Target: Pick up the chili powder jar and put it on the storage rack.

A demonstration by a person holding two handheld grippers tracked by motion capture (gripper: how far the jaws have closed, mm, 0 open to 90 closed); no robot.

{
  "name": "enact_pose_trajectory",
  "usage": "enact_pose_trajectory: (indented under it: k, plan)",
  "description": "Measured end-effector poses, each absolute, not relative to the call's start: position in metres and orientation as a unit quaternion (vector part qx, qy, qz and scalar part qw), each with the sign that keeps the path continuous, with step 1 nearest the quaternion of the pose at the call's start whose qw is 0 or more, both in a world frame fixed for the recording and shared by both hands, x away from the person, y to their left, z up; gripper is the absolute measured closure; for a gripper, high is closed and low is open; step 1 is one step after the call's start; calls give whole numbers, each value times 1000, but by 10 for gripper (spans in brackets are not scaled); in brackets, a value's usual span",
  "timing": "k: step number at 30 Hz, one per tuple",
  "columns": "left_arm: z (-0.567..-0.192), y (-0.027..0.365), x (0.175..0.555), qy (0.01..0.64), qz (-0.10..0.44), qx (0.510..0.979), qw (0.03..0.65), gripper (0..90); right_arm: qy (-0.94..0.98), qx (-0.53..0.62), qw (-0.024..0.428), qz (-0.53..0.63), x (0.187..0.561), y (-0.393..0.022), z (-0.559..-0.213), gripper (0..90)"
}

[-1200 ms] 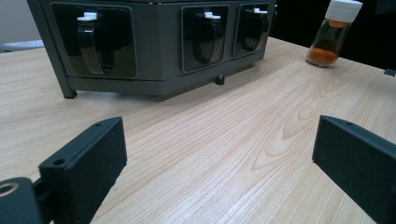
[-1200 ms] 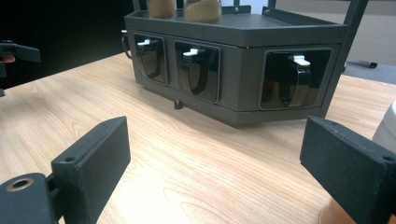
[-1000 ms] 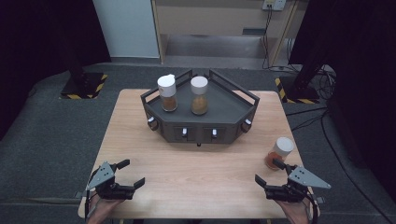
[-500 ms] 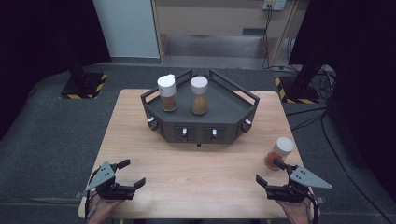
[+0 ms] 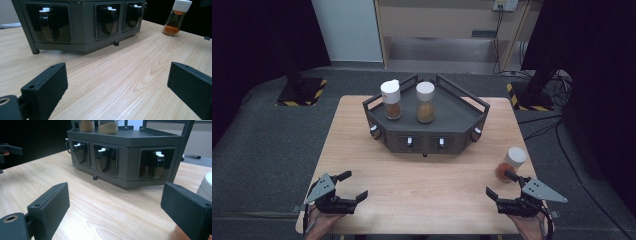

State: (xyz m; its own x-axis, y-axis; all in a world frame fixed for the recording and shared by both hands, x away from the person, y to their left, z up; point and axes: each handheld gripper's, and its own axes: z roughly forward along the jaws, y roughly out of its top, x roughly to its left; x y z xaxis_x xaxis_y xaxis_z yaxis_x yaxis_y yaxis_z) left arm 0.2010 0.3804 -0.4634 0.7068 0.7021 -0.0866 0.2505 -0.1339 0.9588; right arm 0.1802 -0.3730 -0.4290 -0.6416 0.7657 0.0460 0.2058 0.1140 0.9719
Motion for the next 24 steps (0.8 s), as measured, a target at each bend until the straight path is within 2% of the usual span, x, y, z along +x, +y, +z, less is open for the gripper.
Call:
enact_pose_trajectory:
  k: [24]
  plan:
    - [-462, 382, 192, 338, 209, 715, 575, 17, 685, 357, 262, 579, 173, -377, -418, 67]
